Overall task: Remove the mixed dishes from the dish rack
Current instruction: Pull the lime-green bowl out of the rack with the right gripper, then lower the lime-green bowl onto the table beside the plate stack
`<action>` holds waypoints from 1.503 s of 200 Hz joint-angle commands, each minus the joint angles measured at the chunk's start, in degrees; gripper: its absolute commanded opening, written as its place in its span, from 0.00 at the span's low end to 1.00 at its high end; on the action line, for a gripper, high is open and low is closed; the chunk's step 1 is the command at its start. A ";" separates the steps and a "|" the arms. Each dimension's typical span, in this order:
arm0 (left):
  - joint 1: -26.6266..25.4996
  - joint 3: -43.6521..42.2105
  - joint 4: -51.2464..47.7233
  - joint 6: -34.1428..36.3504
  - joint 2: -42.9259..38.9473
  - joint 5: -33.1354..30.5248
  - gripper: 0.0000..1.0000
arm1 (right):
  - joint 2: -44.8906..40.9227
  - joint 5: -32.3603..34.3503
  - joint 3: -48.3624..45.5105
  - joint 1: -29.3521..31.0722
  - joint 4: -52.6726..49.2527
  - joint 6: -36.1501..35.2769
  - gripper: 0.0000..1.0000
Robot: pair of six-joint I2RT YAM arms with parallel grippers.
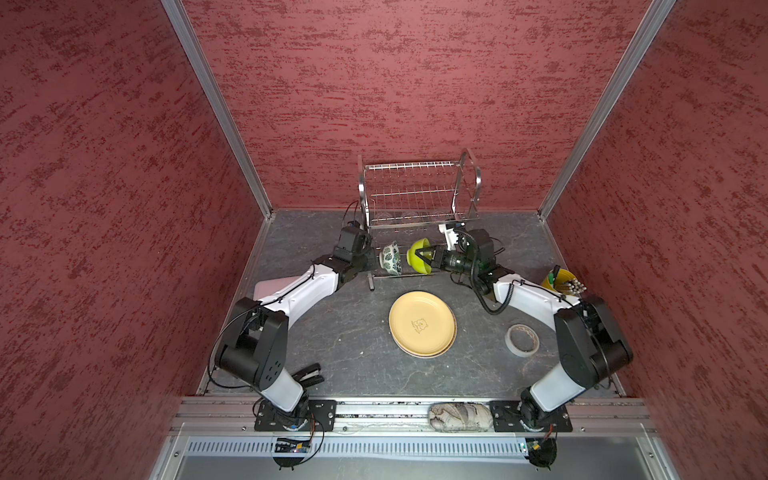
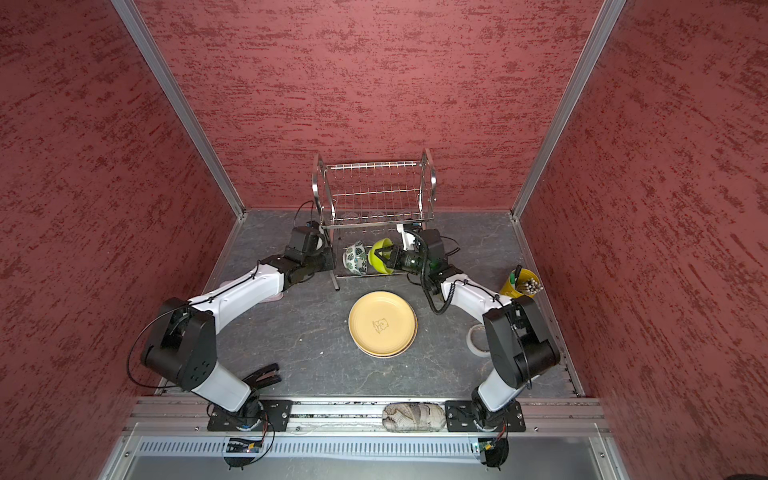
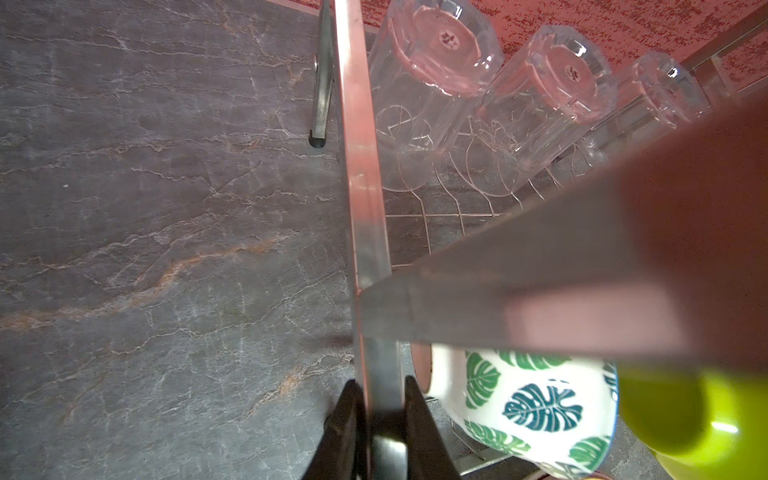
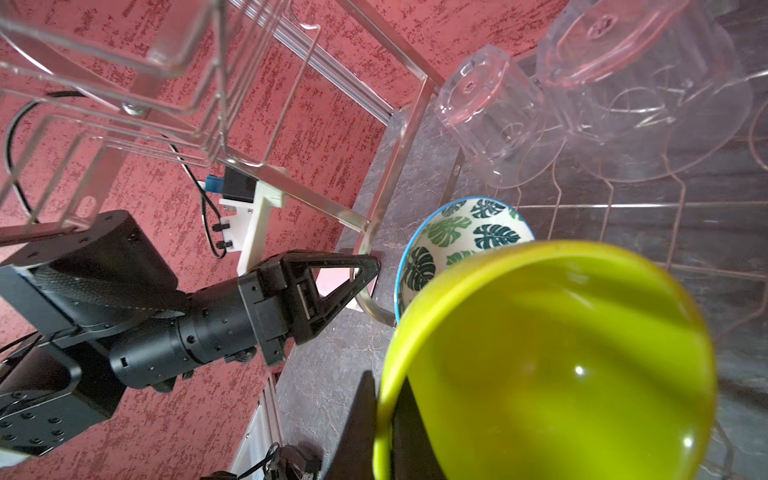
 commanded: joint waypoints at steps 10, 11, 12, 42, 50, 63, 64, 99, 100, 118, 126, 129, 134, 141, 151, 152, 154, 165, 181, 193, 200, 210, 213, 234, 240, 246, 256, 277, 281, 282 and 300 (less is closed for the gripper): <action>-0.16 2.20 2.33 0.98 -2.69 -0.31 0.20 | -5.41 -0.42 -1.78 0.66 0.98 0.41 0.00; -0.16 2.17 2.33 0.99 -2.69 -0.30 0.20 | -5.60 -0.42 -1.89 0.67 0.87 0.47 0.00; -0.16 2.16 2.33 0.99 -2.69 -0.29 0.20 | -5.69 -0.42 -1.99 0.68 0.77 0.50 0.00; -0.16 2.14 2.22 1.17 -3.03 -0.30 0.20 | -10.64 0.72 -4.42 1.27 -3.96 -0.91 0.00; -0.16 1.97 2.33 1.17 -3.20 -0.29 0.20 | -11.90 1.49 -4.82 1.48 -5.97 -1.74 0.00; -0.16 2.02 2.33 1.32 -3.37 -0.21 0.20 | -13.81 3.10 -5.14 1.99 -10.39 -3.22 0.00; -0.16 1.99 2.33 1.33 -3.38 -0.16 0.20 | -13.93 3.23 -5.11 2.08 -10.71 -3.27 0.00; -0.24 1.63 2.68 1.52 -3.91 -0.12 0.20 | -18.89 7.59 -6.35 3.88 -21.84 -6.22 0.00; -0.24 1.62 2.73 1.52 -3.92 -0.16 0.20 | -19.06 7.72 -6.33 3.95 -22.14 -6.31 0.00; -0.26 1.63 2.77 1.55 -3.83 0.03 0.20 | -21.55 10.48 -6.44 4.71 -28.40 -7.48 0.00; -0.24 1.54 2.77 1.68 -3.83 0.13 0.20 | -22.68 11.85 -6.27 4.92 -31.49 -8.24 0.00; -0.24 1.61 2.77 1.69 -3.83 0.13 0.20 | -23.05 12.35 -6.19 5.05 -32.70 -8.44 0.00; -0.24 1.56 2.81 1.65 -3.84 0.17 0.20 | -23.69 13.35 -6.14 5.13 -34.65 -8.79 0.00; -0.24 1.50 2.86 1.67 -3.92 0.16 0.20 | -24.57 14.91 -5.78 5.25 -37.60 -9.41 0.00; -0.24 1.31 2.95 1.56 -3.92 0.40 0.20 | -25.78 17.01 -5.28 5.34 -41.54 -10.10 0.00; -0.24 1.33 2.99 1.58 -3.92 0.45 0.20 | -25.93 17.22 -5.22 5.39 -41.92 -10.10 0.00; -0.24 1.28 3.03 1.60 -3.92 0.51 0.20 | -26.12 17.70 -5.12 5.42 -42.65 -10.12 0.00; -0.25 1.13 3.17 1.53 -4.01 0.70 0.20 | -27.37 20.05 -4.71 5.52 -46.38 -10.23 0.00; -0.24 0.82 3.35 1.43 -4.01 0.86 0.20 | -28.99 22.56 -4.27 5.61 -50.71 -10.03 0.00; -0.24 0.54 3.56 1.41 -4.10 0.92 0.20 | -29.75 24.99 -3.76 5.70 -54.56 -9.92 0.00; -0.24 0.47 3.65 1.35 -4.09 0.95 0.20 | -30.01 26.73 -3.32 5.70 -56.90 -9.96 0.00; -0.17 0.32 3.70 1.34 -4.01 0.95 0.20 | -29.97 29.37 -2.52 5.70 -60.55 -10.25 0.00; -0.16 0.29 3.73 1.33 -4.01 0.96 0.20 | -29.94 30.10 -2.34 5.70 -61.62 -10.50 0.00; -0.19 0.28 3.78 1.34 -3.85 1.12 0.20 | -28.86 35.72 -0.80 5.70 -68.28 -11.27 0.00; -0.18 0.28 3.90 1.34 -3.83 1.12 0.20 | -28.42 36.81 -0.51 5.70 -69.68 -11.41 0.00; -0.16 0.22 3.87 1.34 -3.75 1.08 0.20 | -28.00 37.56 -0.34 5.70 -70.59 -11.63 0.00; -0.16 0.28 4.00 1.25 -3.66 1.15 0.20 | -27.38 38.48 -0.24 5.66 -71.37 -12.07 0.00; -0.20 0.39 3.87 1.21 -3.62 1.24 0.20 | -25.24 39.93 -0.35 5.61 -72.34 -12.66 0.00; -0.18 0.39 3.91 1.17 -3.66 1.25 0.20 | -24.79 40.04 -0.41 5.61 -72.52 -12.77 0.00; -0.17 0.39 3.91 1.17 -3.66 1.19 0.20 | -24.65 40.07 -0.37 5.56 -72.53 -12.80 0.00; -0.17 0.21 3.90 1.12 -3.75 1.17 0.20 | -22.42 40.39 -0.51 5.61 -72.59 -13.47 0.00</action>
